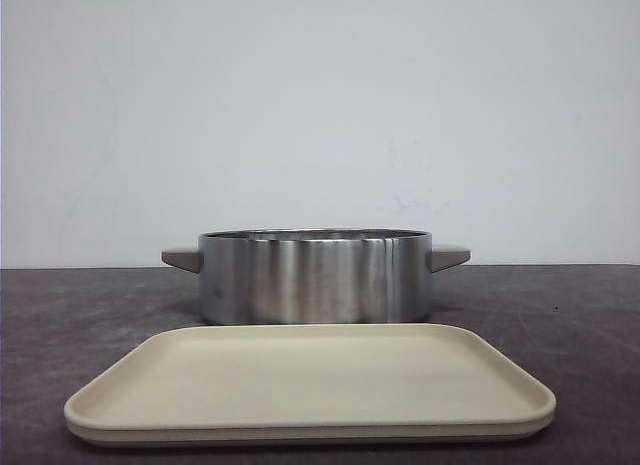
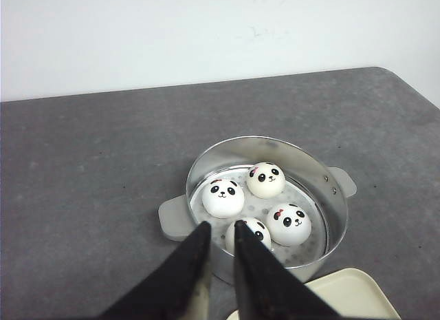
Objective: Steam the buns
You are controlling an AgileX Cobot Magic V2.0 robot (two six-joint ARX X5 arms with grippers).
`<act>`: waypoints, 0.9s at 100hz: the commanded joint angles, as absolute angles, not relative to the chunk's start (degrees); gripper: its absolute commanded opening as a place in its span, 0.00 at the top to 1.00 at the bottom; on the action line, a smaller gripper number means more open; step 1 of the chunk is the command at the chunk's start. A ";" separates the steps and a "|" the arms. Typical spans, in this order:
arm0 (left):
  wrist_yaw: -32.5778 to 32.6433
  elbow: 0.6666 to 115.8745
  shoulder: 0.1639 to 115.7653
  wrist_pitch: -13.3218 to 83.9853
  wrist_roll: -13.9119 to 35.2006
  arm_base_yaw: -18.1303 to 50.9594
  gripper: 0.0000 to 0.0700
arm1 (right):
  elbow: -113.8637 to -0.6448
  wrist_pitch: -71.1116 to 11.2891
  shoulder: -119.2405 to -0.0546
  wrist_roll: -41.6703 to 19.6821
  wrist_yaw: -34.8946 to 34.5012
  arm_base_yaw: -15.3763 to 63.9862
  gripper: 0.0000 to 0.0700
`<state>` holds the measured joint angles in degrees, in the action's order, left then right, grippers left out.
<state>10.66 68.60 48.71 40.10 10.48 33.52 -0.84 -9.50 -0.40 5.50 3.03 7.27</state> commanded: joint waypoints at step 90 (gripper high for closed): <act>4.10 52.21 20.95 30.30 5.52 20.86 0.97 | -0.69 -9.04 -0.21 4.73 3.01 7.27 0.99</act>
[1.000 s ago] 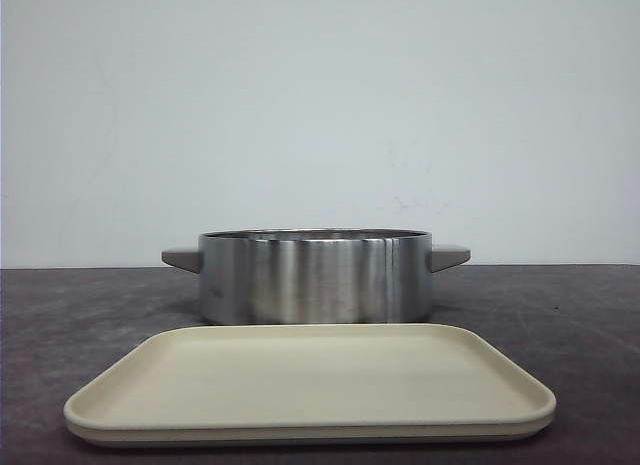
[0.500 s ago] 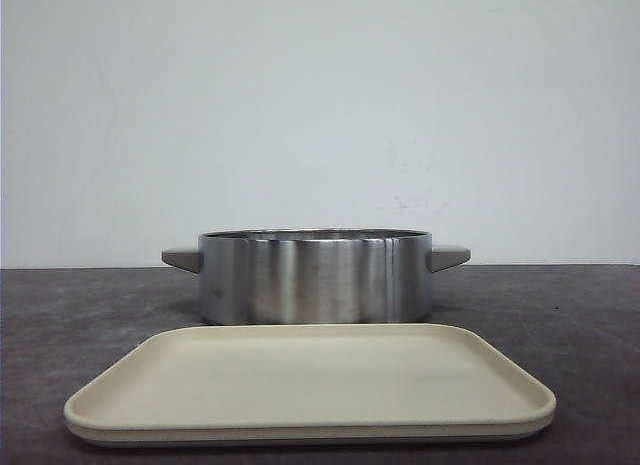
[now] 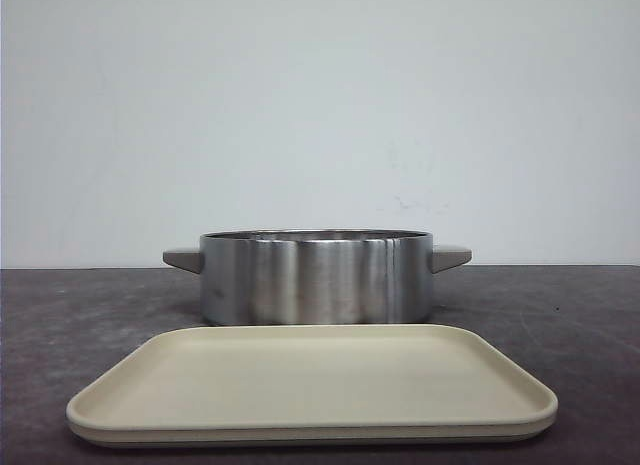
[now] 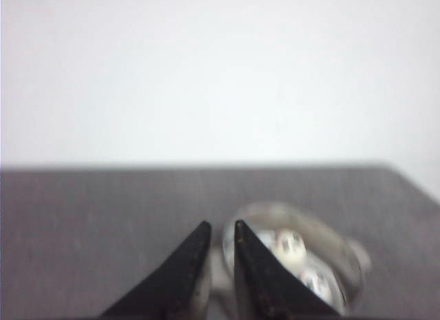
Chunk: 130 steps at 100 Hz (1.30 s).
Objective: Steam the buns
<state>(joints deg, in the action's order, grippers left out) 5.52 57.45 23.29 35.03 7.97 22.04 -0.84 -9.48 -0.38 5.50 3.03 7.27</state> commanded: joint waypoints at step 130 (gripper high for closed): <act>-5.54 0.78 0.16 7.64 0.75 0.25 0.97 | -0.69 -9.04 -0.21 4.73 3.03 7.27 0.99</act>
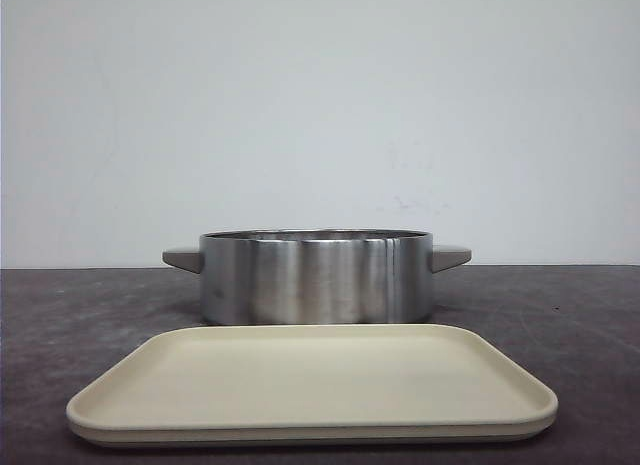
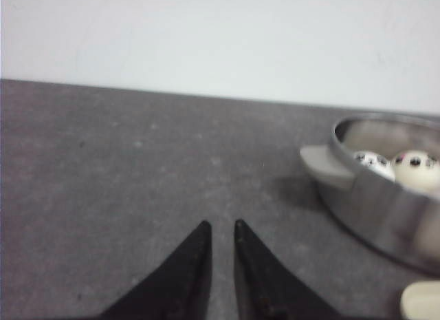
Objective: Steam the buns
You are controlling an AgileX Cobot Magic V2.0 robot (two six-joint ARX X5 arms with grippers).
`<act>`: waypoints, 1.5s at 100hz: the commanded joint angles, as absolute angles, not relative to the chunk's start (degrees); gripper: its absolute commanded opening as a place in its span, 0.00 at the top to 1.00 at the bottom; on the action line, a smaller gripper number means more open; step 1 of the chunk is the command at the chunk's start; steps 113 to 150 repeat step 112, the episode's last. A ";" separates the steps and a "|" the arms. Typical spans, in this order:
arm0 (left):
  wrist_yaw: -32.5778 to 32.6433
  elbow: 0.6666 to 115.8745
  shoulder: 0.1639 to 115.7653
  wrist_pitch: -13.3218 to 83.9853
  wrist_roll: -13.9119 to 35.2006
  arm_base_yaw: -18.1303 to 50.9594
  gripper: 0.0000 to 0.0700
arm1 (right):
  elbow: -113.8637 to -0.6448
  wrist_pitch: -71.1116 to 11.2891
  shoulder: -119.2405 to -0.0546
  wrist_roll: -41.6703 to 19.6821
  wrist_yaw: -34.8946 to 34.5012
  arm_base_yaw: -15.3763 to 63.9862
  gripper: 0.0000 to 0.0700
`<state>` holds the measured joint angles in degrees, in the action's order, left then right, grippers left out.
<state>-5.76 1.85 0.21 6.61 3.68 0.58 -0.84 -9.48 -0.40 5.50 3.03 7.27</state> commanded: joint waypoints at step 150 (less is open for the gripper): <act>-4.95 0.82 0.19 10.66 -1.96 -0.93 0.97 | -0.69 -9.06 -0.21 4.73 3.03 7.27 0.99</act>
